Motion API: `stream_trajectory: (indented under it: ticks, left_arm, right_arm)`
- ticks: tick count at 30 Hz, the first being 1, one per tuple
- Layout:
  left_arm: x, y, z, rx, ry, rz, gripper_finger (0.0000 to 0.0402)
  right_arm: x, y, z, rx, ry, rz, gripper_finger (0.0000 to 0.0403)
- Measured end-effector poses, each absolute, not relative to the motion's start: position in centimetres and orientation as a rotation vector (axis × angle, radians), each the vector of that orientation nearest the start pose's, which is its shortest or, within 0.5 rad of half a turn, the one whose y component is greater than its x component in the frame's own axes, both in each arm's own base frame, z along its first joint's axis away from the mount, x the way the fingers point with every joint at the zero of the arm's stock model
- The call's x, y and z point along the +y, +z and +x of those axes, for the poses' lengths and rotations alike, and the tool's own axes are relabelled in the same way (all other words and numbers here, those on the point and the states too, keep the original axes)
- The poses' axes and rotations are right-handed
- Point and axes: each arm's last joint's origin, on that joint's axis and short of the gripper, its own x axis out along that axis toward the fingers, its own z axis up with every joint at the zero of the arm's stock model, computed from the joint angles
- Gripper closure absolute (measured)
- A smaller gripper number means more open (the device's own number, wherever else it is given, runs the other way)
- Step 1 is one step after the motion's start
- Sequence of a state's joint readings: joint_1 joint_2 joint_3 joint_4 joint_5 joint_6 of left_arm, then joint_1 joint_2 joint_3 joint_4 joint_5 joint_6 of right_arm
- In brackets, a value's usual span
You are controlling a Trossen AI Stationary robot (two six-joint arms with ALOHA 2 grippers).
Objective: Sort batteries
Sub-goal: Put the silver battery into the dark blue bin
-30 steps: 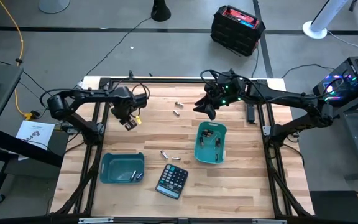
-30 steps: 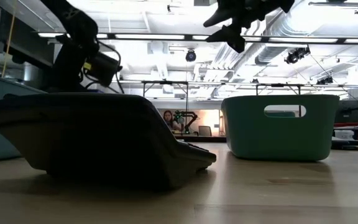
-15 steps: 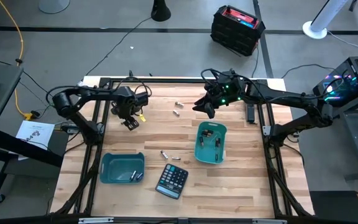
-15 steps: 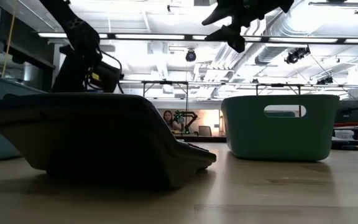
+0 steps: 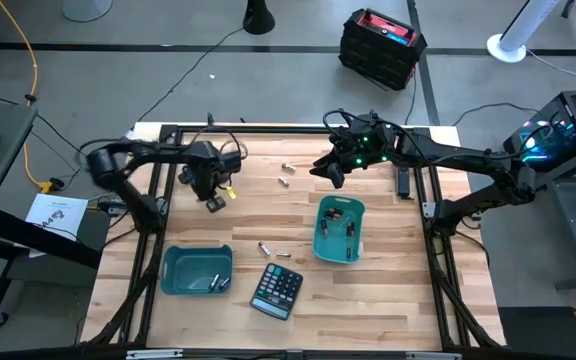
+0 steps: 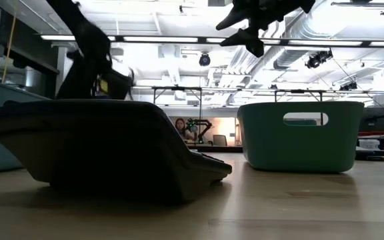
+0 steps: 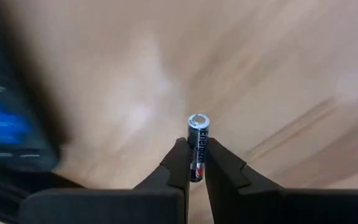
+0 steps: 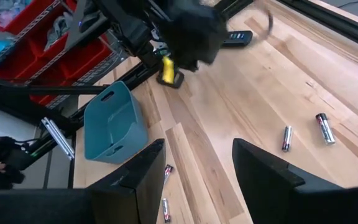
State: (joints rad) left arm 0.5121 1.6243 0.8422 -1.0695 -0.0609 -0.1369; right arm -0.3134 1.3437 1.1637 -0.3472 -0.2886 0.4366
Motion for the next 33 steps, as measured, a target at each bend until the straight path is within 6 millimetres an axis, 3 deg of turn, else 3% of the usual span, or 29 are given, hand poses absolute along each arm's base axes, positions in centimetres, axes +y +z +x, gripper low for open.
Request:
stream_trajectory:
  ticks: [5, 9, 13, 17, 22, 26, 33]
  left_arm:
    - [9.3, 20.4, 19.2, 1.517, 0.584, -0.501, 0.0394]
    - [5.4, 23.7, 17.9, 1.395, 0.458, -0.649, 0.0395]
    - [0.4, 25.1, 16.7, 1.448, 0.317, -0.782, 0.0396]
    - [-4.4, 25.4, 16.6, 1.500, 0.167, -0.771, 0.0396]
    - [-8.2, 24.7, 17.6, 1.423, 0.188, -0.718, 0.0366]
    - [-9.4, 24.1, 18.4, 1.416, 0.121, -0.685, 0.0306]
    - [-6.4, 25.7, 19.9, 1.338, 0.114, -0.531, 0.0214]
  right_arm:
    - [-8.3, 32.8, 28.3, 0.494, -0.134, 0.583, 0.0222]
    - [-8.3, 32.7, 28.3, 0.497, -0.134, 0.582, 0.0222]
    - [-8.3, 32.7, 28.3, 0.502, -0.135, 0.583, 0.0222]
    - [-8.3, 32.7, 28.3, 0.502, -0.133, 0.575, 0.0222]
    - [-8.3, 32.7, 28.3, 0.504, -0.131, 0.569, 0.0222]
    - [-8.3, 32.7, 28.2, 0.507, -0.132, 0.570, 0.0222]
    - [-8.3, 32.7, 28.2, 0.507, -0.137, 0.596, 0.0222]
